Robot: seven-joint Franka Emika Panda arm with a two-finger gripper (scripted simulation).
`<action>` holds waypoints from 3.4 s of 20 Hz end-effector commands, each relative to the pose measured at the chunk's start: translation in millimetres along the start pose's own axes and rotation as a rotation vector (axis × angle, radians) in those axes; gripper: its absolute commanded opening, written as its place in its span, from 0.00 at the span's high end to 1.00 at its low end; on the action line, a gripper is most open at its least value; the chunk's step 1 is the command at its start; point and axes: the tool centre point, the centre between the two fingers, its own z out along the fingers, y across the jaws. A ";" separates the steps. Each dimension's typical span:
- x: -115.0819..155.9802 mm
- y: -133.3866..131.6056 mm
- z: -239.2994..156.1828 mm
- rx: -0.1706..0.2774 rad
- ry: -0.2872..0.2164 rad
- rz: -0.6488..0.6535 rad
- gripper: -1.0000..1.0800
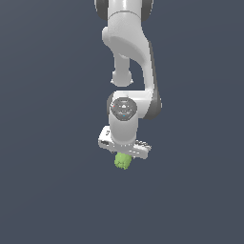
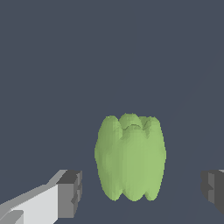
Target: Pick up the object and move it to a goal position.
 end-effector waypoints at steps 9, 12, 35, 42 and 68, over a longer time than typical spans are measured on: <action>-0.4 0.0 36.3 0.000 0.001 0.003 0.04; -0.3 0.3 47.5 0.000 0.001 0.004 0.04; -3.7 -4.2 40.6 0.002 0.008 0.006 1.00; -27.5 -17.8 27.4 0.002 0.008 0.006 1.00; -226.8 -138.8 -87.1 -0.001 0.003 0.004 1.00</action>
